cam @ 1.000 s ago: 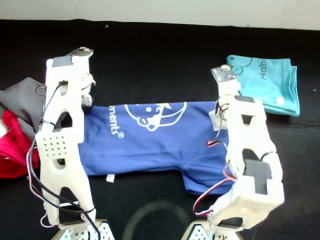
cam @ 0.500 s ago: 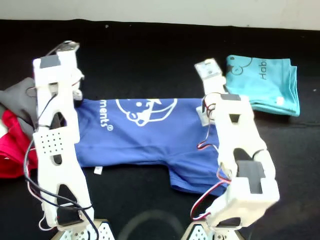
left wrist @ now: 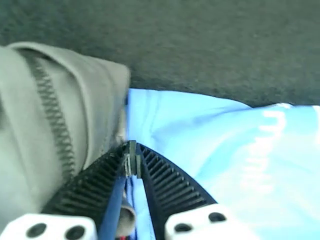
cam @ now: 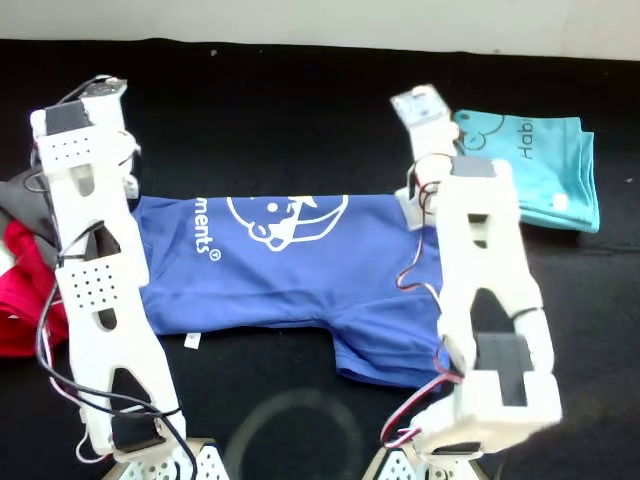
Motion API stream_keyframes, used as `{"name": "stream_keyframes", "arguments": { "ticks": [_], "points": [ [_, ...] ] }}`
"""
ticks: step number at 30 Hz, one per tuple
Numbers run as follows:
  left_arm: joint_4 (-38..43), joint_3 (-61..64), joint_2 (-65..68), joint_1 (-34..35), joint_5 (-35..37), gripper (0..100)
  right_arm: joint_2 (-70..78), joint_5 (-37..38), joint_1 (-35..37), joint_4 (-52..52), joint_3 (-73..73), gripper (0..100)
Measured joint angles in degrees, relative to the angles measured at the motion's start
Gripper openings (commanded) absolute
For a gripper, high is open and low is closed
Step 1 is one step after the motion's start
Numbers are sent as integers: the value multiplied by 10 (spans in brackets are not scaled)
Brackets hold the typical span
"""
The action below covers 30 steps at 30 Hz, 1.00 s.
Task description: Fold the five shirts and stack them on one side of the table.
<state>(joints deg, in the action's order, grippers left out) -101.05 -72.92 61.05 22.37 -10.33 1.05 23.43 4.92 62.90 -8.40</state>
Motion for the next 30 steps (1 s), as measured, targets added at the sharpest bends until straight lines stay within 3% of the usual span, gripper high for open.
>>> {"name": "stream_keyframes", "arguments": {
  "ticks": [8, 11, 16, 20, 26, 30],
  "points": [
    [17, 261, -220, -6, -16, 9, -97, 0, 34, 74, 0, 6],
    [97, 380, -241, 29, -46, 9, -124, 0, 47, 100, 0, 6],
    [246, 523, -241, 147, -116, 8, -177, 0, 55, 132, 0, 6],
    [300, 526, -229, 227, -155, 8, -207, 0, 55, 154, 0, 6],
    [311, 449, -222, 353, -162, 8, -236, 0, 84, 217, 0, 6],
    [309, 396, -222, 397, -163, 8, -252, 0, 101, 244, 0, 6]
  ]
}}
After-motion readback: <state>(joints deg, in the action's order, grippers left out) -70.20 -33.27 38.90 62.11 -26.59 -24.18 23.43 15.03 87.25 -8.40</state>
